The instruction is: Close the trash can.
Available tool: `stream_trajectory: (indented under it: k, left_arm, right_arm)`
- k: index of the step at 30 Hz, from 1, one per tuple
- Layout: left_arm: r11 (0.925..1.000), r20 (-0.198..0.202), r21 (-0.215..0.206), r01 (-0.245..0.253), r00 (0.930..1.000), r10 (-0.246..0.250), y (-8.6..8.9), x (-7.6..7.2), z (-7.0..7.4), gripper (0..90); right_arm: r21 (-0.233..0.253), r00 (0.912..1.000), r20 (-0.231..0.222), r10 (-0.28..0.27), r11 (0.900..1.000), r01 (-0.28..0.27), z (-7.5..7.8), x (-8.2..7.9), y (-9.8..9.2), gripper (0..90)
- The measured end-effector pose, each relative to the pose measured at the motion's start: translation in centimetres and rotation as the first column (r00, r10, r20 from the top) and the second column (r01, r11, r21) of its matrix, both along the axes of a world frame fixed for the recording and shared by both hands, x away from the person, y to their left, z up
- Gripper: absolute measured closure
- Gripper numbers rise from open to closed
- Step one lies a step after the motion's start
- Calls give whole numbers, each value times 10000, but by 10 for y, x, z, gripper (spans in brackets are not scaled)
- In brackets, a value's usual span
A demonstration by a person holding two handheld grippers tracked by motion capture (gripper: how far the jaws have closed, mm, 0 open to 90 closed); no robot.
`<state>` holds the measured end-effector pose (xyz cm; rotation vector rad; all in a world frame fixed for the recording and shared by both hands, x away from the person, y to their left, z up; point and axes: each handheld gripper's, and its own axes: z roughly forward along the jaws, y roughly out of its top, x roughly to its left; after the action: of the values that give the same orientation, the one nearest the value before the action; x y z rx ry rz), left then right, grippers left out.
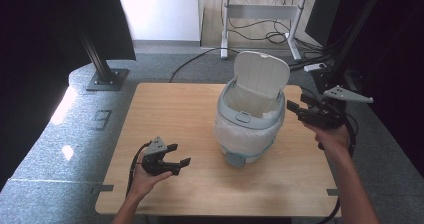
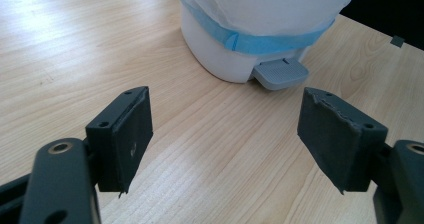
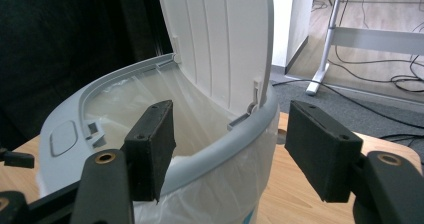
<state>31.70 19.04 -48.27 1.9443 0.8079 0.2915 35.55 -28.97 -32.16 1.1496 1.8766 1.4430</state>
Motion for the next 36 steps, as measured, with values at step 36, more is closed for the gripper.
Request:
stream_trajectory:
  k: [36]
  left_arm:
    - [9998, -515, -11, 203, 9985, -203, -4, 2, -10, 215]
  right_arm:
    - [553, 9988, -32, 498, 9972, -496, 22, 79, 37, 302]
